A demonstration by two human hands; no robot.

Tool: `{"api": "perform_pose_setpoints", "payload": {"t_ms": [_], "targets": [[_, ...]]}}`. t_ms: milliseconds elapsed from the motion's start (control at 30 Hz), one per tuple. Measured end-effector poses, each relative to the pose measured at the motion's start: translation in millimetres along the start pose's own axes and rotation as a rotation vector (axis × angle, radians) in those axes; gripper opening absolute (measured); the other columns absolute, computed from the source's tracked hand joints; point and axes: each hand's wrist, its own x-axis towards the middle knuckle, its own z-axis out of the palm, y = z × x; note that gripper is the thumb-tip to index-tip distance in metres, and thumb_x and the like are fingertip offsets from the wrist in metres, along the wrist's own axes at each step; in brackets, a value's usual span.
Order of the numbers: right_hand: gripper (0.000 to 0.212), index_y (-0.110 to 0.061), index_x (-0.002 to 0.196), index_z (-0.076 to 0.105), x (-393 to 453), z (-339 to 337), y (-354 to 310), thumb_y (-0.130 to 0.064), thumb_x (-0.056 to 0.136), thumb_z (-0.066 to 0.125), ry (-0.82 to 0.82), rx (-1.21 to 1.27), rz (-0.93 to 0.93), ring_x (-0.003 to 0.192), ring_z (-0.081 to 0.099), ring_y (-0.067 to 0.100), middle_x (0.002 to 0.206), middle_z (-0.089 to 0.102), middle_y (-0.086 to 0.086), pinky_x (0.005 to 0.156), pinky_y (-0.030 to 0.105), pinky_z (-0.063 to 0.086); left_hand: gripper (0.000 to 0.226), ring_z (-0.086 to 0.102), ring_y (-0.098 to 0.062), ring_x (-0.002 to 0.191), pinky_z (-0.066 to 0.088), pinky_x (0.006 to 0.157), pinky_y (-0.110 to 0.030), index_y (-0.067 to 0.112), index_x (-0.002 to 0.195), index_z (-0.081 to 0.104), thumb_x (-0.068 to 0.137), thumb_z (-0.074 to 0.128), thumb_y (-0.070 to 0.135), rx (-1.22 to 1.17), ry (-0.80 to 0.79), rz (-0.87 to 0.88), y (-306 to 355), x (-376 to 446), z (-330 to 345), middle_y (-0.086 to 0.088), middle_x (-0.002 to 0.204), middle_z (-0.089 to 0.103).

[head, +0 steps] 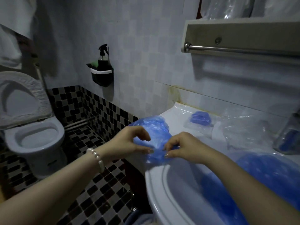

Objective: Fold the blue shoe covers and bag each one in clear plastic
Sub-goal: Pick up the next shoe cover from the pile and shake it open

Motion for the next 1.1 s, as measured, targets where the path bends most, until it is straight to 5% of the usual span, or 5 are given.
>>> {"api": "perform_pose_setpoints", "payload": {"t_ms": [167, 500, 733, 867, 1100], "targets": [[0.013, -0.002, 0.083, 0.069, 4.5, 1.5, 1.4, -0.006, 0.090, 0.059, -0.042, 0.140, 0.031, 0.077, 0.056, 0.013, 0.077, 0.066, 0.002, 0.078, 0.027, 0.045, 0.015, 0.059, 0.006, 0.077, 0.045, 0.076, -0.007, 0.014, 0.084, 0.068, 0.074, 0.079, 0.016, 0.108, -0.117, -0.092, -15.4, 0.7, -9.6, 0.005, 0.086, 0.067], [0.039, -0.025, 0.089, 0.064, -11.1, -18.1, 0.7, -0.008, 0.061, 0.085, -0.038, 0.089, -0.018, 0.087, 0.059, 0.002, 0.099, 0.067, -0.004, 0.083, 0.023, 0.050, 0.022, 0.059, -0.004, 0.106, 0.042, 0.100, -0.023, 0.019, 0.109, 0.070, 0.095, 0.054, 0.024, 0.092, -0.361, -0.090, -15.8, -0.3, -12.8, 0.007, 0.111, 0.068], [0.057, -0.031, 0.119, 0.063, -19.5, -15.1, 4.2, -0.027, 0.066, 0.083, -0.166, -0.331, 0.024, 0.119, 0.042, 0.002, 0.130, 0.044, -0.017, 0.105, 0.020, 0.032, 0.036, 0.056, 0.000, 0.105, 0.045, 0.096, -0.022, 0.033, 0.091, 0.067, 0.061, 0.084, 0.043, 0.123, -0.243, -0.105, -11.8, -7.7, -9.9, 0.015, 0.108, 0.062], [0.009, -0.009, 0.087, 0.076, -14.6, -12.5, 12.3, -0.012, 0.081, 0.071, -0.035, 0.028, 0.038, 0.084, 0.059, 0.005, 0.091, 0.068, -0.007, 0.087, 0.028, 0.048, 0.007, 0.062, -0.003, 0.092, 0.046, 0.087, -0.018, 0.023, 0.080, 0.072, 0.086, 0.068, 0.021, 0.033, -0.216, -0.090, -13.9, -6.2, -9.0, 0.000, 0.100, 0.070], [0.046, -0.021, 0.115, 0.063, -17.6, -23.1, 17.0, -0.020, 0.070, 0.075, -0.128, 0.344, 0.073, 0.094, 0.061, 0.000, 0.108, 0.067, -0.001, 0.080, 0.014, 0.046, 0.047, 0.064, -0.001, 0.089, 0.042, 0.081, -0.005, 0.002, 0.094, 0.072, 0.085, 0.055, 0.045, -0.228, -0.192, -0.119, -2.5, -9.1, -18.0, -0.004, 0.097, 0.071]]}}
